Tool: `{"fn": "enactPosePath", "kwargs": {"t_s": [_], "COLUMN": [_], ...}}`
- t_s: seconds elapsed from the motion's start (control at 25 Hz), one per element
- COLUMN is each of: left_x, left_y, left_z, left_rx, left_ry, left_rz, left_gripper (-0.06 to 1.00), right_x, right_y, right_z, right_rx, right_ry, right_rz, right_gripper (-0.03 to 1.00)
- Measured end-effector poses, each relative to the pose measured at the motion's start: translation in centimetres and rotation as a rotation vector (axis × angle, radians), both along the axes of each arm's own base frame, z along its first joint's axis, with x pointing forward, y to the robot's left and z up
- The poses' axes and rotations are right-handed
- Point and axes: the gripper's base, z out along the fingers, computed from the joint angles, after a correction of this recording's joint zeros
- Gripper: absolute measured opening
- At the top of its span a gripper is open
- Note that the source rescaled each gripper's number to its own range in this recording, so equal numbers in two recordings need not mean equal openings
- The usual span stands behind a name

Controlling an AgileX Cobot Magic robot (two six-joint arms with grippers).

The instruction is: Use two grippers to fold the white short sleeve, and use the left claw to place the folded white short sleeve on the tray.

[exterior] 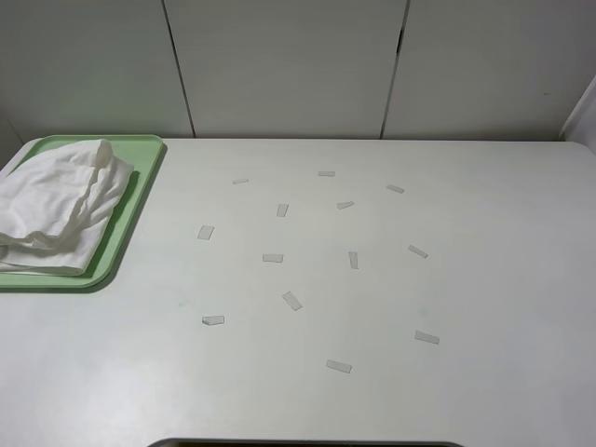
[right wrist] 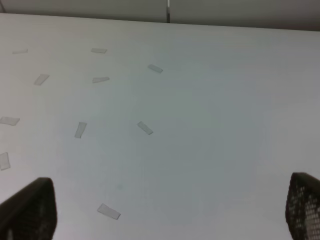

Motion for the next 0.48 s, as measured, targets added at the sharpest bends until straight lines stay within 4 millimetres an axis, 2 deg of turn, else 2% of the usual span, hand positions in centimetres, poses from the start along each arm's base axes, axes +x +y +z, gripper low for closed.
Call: {"fn": "enactPosePath", "kwargs": {"t_s": [0.48], "left_x": [0.01], "left_y": [0.25], "left_z": [-0.01], "left_rx": [-0.008], "left_ry": [0.003], "left_rz": [0.04], "left_gripper": [0.98], "right_x": [0.0], "right_y": [0.0], "right_z": [0.0], "right_rx": [0.0], "right_ry": [0.0], "right_rz": [0.0], "right_gripper": [1.0]}}
